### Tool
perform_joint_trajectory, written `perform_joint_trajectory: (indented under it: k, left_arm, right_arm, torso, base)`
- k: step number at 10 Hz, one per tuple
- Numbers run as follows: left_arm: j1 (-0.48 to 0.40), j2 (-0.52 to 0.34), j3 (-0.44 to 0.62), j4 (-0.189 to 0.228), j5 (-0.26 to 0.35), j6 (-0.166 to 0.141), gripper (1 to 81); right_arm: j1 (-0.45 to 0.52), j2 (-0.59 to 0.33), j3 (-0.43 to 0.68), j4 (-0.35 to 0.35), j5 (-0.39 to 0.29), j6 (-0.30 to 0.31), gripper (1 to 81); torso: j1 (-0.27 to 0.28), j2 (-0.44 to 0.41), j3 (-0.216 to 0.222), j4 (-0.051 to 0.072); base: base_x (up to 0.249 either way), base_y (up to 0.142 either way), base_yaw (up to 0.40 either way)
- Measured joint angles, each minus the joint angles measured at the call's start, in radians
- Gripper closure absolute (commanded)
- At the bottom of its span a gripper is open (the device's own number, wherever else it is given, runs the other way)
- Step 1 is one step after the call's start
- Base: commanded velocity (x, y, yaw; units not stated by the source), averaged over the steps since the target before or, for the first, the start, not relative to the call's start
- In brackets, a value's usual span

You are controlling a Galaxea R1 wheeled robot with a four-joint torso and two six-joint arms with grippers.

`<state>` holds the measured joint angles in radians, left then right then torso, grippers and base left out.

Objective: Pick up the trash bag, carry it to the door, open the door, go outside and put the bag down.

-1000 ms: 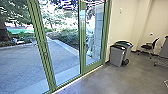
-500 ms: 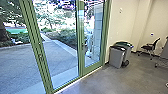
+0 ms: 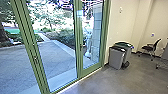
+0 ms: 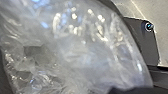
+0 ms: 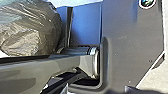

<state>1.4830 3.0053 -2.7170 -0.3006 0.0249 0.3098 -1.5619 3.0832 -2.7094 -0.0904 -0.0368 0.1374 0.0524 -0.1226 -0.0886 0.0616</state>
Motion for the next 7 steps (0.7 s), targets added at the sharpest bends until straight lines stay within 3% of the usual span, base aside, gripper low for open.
perform_joint_trajectory:
  k: [4, 7]
  left_arm:
    - [0.002, -0.003, 0.0, 0.0, -0.001, 0.0, 81.1]
    - [0.003, -0.003, 0.0, 0.0, 0.0, 0.0, 81.1]
  right_arm:
    - [0.0, 0.0, 0.0, 0.0, 0.0, 0.001, 1.0]
    - [0.0, 0.001, 0.0, 0.0, 0.0, 0.002, 1.0]
  torso:
    - [0.0, 0.0, 0.0, 0.0]
    - [0.0, 0.0, 0.0, 0.0]
  base:
    - [0.163, 0.0, 0.0]
    - [0.161, -0.067, 0.0]
